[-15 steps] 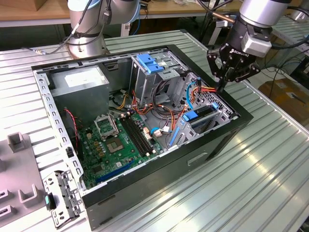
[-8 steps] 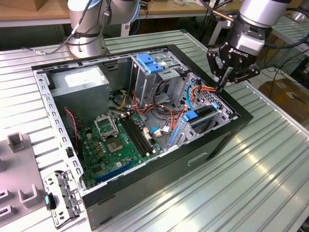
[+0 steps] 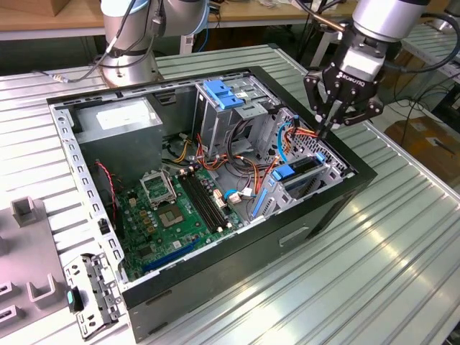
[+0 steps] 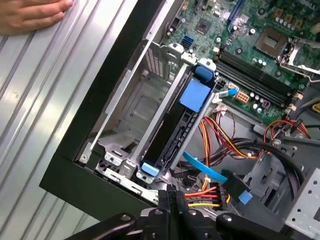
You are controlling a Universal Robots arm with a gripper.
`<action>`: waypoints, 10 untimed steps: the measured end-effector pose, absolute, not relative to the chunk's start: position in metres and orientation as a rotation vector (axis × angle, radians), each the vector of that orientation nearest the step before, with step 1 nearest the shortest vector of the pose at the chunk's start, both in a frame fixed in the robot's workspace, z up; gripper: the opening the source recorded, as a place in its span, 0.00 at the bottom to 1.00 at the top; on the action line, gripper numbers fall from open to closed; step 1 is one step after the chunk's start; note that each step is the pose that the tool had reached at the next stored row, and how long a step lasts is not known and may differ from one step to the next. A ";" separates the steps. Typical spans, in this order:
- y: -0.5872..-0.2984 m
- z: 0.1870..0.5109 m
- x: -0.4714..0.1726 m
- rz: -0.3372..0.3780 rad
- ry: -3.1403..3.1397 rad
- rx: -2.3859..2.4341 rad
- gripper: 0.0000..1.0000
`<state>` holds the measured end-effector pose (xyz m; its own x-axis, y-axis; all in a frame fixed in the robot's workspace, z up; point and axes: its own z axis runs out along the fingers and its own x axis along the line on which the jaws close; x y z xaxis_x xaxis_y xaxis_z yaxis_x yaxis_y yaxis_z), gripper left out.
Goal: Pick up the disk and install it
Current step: 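Insert the first disk wire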
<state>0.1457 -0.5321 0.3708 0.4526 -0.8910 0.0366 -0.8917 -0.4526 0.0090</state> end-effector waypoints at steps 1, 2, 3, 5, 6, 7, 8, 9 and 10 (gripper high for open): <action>-0.532 0.371 0.146 0.041 -1.668 2.630 0.16; -0.532 0.371 0.146 0.040 -1.693 2.614 0.16; -0.532 0.370 0.146 0.040 -1.714 2.599 0.16; -0.532 0.370 0.146 0.039 -1.761 2.568 0.16; -0.532 0.370 0.146 0.039 -1.783 2.552 0.16; -0.532 0.370 0.146 0.038 -1.819 2.526 0.16; -0.532 0.370 0.146 0.037 -1.844 2.508 0.16; -0.532 0.370 0.145 0.037 -1.851 2.503 0.16; -0.532 0.370 0.141 0.037 -1.856 2.498 0.16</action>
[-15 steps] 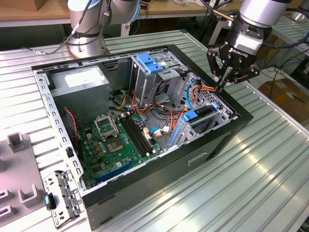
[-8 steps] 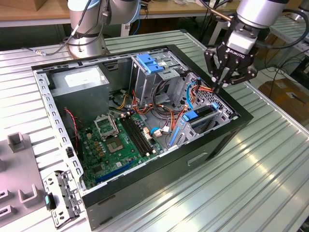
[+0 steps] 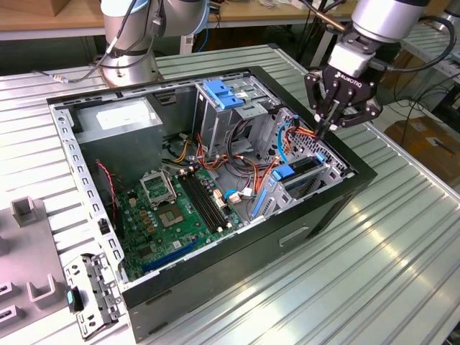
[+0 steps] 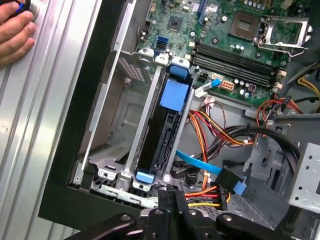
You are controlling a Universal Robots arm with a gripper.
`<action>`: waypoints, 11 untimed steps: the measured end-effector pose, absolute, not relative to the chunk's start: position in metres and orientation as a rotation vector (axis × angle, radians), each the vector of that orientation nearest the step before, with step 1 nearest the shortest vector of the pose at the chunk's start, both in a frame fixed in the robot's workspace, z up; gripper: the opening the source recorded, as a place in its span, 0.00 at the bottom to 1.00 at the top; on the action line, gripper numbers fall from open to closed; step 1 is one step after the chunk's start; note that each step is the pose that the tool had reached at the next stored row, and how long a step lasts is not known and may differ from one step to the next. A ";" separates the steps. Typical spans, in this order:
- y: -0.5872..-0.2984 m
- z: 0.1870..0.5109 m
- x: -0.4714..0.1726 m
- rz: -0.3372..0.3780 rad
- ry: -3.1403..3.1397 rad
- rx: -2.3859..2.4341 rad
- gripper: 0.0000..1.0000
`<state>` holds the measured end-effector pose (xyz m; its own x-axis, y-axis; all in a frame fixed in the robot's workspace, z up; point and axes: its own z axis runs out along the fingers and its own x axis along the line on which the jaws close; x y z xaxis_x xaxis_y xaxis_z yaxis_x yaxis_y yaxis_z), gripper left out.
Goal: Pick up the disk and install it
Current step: 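Insert the first disk wire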
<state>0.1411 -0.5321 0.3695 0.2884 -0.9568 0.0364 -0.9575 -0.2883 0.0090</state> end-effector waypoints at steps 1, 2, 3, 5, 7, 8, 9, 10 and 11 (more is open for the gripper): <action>-0.532 0.369 0.136 0.037 -1.858 2.497 0.16; -0.532 0.369 0.133 0.037 -1.860 2.496 0.16; -0.532 0.369 0.132 0.037 -1.864 2.492 0.16; -0.532 0.369 0.132 0.037 -1.889 2.473 0.16; -0.532 0.369 0.132 0.036 -1.935 2.437 0.16; -0.532 0.369 0.131 0.036 -1.947 2.427 0.16; -0.532 0.369 0.131 0.035 -1.965 2.412 0.16; -0.532 0.369 0.131 0.035 -1.983 2.397 0.16; -0.532 0.369 0.131 0.035 -1.991 2.391 0.16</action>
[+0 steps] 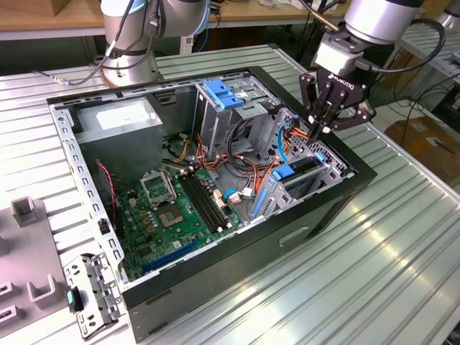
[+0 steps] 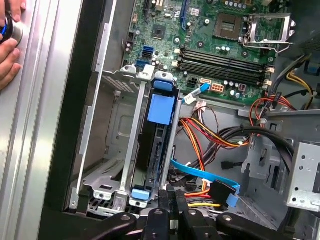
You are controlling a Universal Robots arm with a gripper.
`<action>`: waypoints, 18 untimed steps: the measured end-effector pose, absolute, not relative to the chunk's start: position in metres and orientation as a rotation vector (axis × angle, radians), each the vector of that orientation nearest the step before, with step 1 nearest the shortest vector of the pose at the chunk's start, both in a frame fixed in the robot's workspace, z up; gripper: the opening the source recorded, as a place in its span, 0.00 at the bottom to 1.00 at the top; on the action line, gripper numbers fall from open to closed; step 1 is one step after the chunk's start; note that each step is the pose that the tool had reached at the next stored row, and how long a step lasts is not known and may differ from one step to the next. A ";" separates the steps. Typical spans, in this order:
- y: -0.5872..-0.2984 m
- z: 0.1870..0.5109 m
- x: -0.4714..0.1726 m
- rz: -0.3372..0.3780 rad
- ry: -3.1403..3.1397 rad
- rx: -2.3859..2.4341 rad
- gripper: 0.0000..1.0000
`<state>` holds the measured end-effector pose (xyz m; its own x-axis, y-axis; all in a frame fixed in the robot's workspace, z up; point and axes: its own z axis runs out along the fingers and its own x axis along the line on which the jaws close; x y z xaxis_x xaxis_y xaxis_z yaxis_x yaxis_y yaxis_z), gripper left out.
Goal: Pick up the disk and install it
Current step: 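Insert the first disk wire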
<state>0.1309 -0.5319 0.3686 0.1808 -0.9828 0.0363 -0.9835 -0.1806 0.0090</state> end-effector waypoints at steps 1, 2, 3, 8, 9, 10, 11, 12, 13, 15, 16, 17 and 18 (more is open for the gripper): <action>-0.532 0.369 0.131 0.035 -1.991 2.390 0.16; -0.532 0.369 0.131 0.035 -1.991 2.390 0.16; -0.532 0.369 0.131 0.035 -1.991 2.390 0.16; -0.532 0.369 0.130 0.035 -1.991 2.390 0.16; -0.532 0.369 0.130 0.035 -1.991 2.390 0.16; -0.532 0.369 0.130 0.035 -1.991 2.390 0.16; -0.532 0.369 0.130 0.035 -1.991 2.390 0.16; -0.532 0.369 0.130 0.035 -1.991 2.390 0.16; -0.532 0.369 0.130 0.035 -1.991 2.390 0.16; -0.532 0.369 0.130 0.035 -1.991 2.390 0.16; -0.532 0.369 0.129 0.035 -1.992 2.390 0.16; -0.532 0.369 0.128 0.034 -1.995 2.388 0.16; -0.532 0.369 0.127 0.034 -2.000 2.384 0.16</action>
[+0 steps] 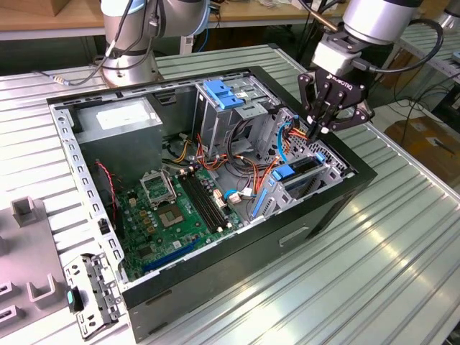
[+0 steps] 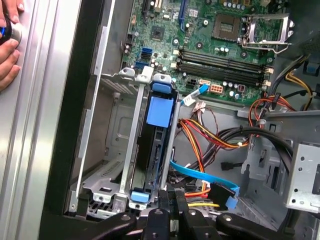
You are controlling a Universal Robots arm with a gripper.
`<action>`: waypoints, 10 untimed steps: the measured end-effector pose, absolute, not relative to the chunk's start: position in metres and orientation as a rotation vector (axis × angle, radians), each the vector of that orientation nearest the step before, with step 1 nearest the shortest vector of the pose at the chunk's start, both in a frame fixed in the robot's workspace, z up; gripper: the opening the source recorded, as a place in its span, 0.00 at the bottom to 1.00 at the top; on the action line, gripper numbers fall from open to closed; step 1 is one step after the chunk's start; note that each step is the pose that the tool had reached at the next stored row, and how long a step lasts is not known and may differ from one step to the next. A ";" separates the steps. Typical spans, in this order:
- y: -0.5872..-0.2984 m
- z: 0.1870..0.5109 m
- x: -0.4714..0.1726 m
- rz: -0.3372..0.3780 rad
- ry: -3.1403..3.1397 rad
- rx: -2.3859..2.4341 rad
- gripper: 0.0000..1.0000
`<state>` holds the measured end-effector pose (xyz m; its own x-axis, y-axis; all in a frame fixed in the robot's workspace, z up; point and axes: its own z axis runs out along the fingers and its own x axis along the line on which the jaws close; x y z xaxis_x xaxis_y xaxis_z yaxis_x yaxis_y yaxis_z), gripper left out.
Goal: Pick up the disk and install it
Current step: 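Insert the first disk wire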
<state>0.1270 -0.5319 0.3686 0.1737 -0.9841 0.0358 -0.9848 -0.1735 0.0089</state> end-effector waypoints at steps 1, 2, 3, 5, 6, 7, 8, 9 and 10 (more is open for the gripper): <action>-0.532 0.368 0.126 0.034 -2.006 2.379 0.16; -0.532 0.368 0.125 0.034 -2.009 2.376 0.16; -0.532 0.368 0.124 0.034 -2.009 2.376 0.16; -0.533 0.368 0.122 0.034 -2.009 2.376 0.16; -0.535 0.368 0.121 0.034 -2.009 2.376 0.16; -0.536 0.368 0.121 0.034 -2.009 2.376 0.16; -0.538 0.367 0.121 0.034 -2.011 2.374 0.16; -0.538 0.367 0.121 0.033 -2.030 2.358 0.16; -0.538 0.366 0.121 0.033 -2.056 2.335 0.16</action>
<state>0.1213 -0.5384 0.3660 0.1267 -0.9913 0.0359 -0.9919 -0.1265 0.0089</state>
